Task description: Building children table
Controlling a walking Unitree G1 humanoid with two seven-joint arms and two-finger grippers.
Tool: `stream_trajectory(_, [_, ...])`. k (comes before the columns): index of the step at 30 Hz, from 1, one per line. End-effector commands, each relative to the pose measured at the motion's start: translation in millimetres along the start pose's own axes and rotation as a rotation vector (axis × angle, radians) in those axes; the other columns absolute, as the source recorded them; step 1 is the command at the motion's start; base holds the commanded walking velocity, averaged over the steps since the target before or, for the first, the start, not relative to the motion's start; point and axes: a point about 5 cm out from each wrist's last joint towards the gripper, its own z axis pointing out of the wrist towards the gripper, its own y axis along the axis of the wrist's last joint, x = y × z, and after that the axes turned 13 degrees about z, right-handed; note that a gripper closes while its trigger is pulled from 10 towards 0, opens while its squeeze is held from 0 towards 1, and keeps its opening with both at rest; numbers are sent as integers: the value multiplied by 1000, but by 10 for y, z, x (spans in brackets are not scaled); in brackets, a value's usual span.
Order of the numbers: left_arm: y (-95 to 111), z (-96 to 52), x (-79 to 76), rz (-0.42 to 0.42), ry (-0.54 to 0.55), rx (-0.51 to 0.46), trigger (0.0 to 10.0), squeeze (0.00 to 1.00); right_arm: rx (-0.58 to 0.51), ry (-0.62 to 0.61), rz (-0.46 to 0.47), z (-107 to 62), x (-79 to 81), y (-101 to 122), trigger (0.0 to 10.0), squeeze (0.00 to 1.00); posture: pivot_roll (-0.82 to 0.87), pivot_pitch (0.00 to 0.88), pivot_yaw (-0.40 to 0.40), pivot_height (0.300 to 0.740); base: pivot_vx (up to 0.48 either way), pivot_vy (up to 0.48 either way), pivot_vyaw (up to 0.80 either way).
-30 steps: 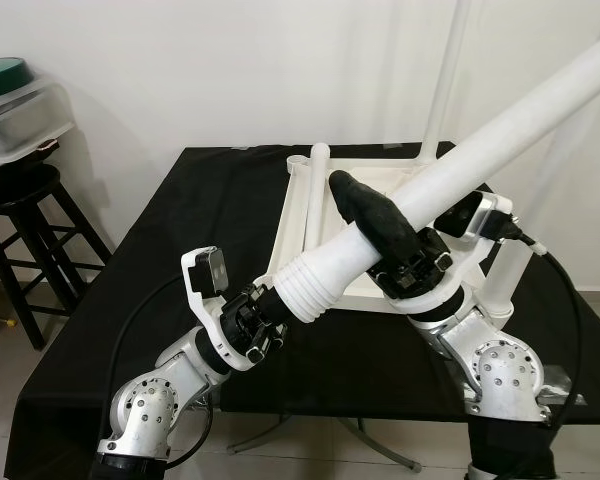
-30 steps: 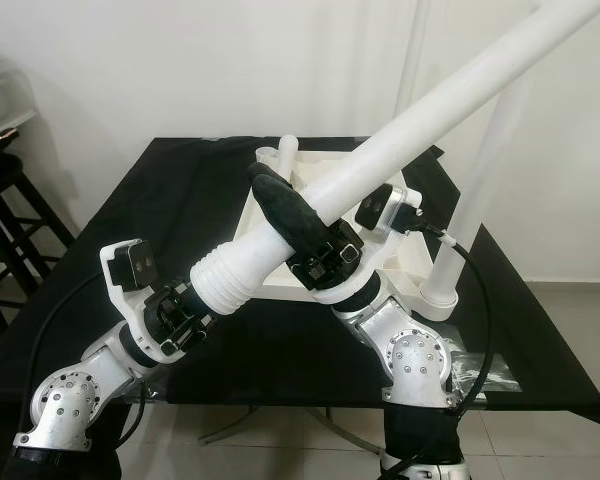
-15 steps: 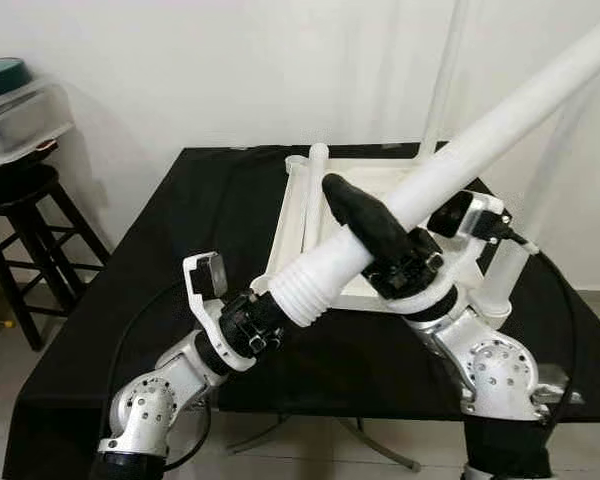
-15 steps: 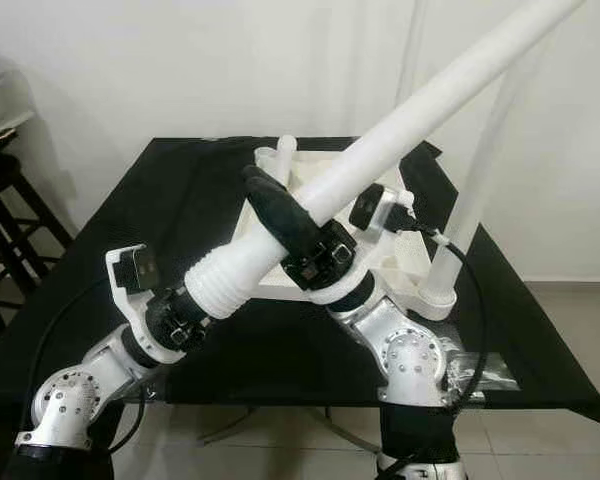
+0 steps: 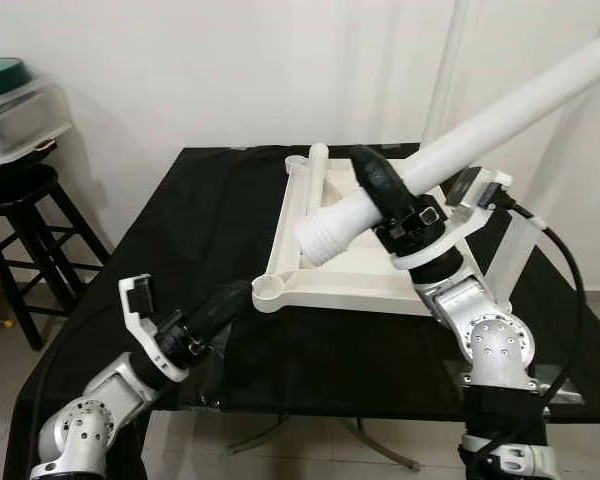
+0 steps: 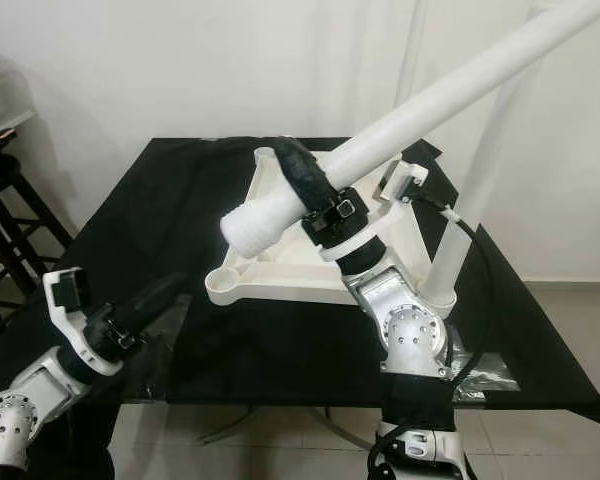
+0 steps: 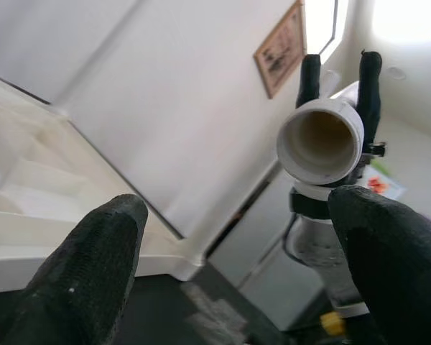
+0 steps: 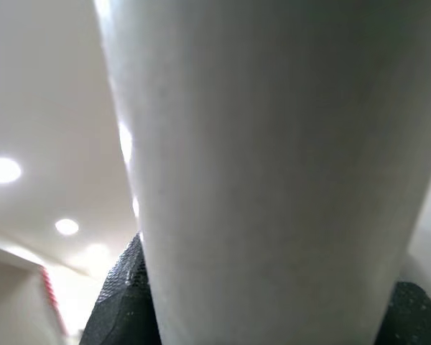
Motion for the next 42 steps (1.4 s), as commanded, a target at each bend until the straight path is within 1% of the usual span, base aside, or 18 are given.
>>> stream_trajectory(1, [59, -97, 147, 75, 124, 28, 10000, 1000, 36, -52, -69, 43, -45, -9, 0, 0, -89, 0, -6, 740, 0, 0, 0])
stream_trajectory(2, [107, -117, 236, 142, 215, 40, 10000, 1000, 65, -97, -132, 27, -92, -18, 0, 0, -90, 0, -5, 740, 0, 0, 0])
stream_trajectory(3, [107, -117, 236, 142, 215, 40, 10000, 1000, 65, -97, -132, 27, -92, -18, 0, 0, -90, 0, -5, 740, 0, 0, 0])
stream_trajectory(4, [196, -123, 327, 201, 321, 21, 10000, 1000, 88, -134, -177, 2, -127, -24, 0, 0, -91, 0, -6, 740, 0, 0, 0])
stream_trajectory(5, [263, -123, 383, 242, 399, 5, 10000, 1000, 103, -161, -205, -22, -150, -26, 3922, 0, -94, 0, -6, 740, 0, 0, 0])
stream_trajectory(7, [263, -123, 383, 242, 399, 5, 10000, 1000, 103, -161, -205, -22, -150, -26, 3922, 0, -94, 0, -6, 740, 0, 0, 0])
stream_trajectory(8, [314, -119, 423, 270, 465, -8, 10000, 1000, 117, -183, -236, -47, -169, -28, 3922, 0, -93, 0, -6, 740, 0, 0, 0])
stream_trajectory(9, [362, -83, 450, 306, 541, -5, 10000, 0, 148, -212, -281, -94, -187, -60, 10000, 0, -94, 0, -5, 740, 0, 0, 0])
stream_trajectory(11, [403, -41, 468, 344, 614, 1, 10000, 0, 183, -238, -331, -137, -209, -103, 10000, 0, -99, 0, -4, 740, 0, 0, 0])
stream_trajectory(18, [345, 13, 449, 356, 643, 45, 10000, 0, 222, -255, -382, -175, -200, -170, 10000, 0, -101, 0, -3, 740, 0, 0, 0])
stream_trajectory(19, [304, 41, 424, 386, 646, 76, 10000, 0, 238, -266, -403, -196, -195, -202, 10000, 0, -101, 0, -3, 740, 0, 0, 0])
stream_trajectory(21, [202, 109, 347, 487, 601, 133, 10000, 0, 263, -329, -494, -244, -234, -244, 10000, 0, -103, 0, -3, 740, 0, 0, 0])
stream_trajectory(22, [153, 137, 313, 517, 578, 153, 10000, 0, 269, -358, -530, -263, -256, -261, 10000, 0, -104, 0, -3, 740, 0, 0, 0])
stream_trajectory(24, [153, 137, 313, 517, 578, 153, 10000, 0, 269, -358, -530, -263, -256, -261, 10000, 0, -104, 0, -3, 740, 0, 0, 0])
stream_trajectory(27, [9, 246, 187, 563, 510, 177, 10000, 0, 296, -415, -584, -341, -300, -367, 10000, 0, -104, 0, -3, 740, 0, 0, 0])
stream_trajectory(34, [-80, 313, 111, 543, 477, 186, 10000, 0, 313, -444, -600, -393, -325, -453, 10000, 0, -106, 0, -4, 740, 0, 0, 0])
stream_trajectory(38, [-152, 378, 34, 548, 431, 193, 10000, 0, 344, -453, -623, -427, -326, -561, 10000, 0, -100, 0, 1, 740, 398, 0, 0])
stream_trajectory(42, [-144, 400, 25, 553, 428, 185, 10000, 0, 340, -457, -633, -426, -332, -557, 10000, 0, -96, 0, -2, 740, 425, 0, 0])
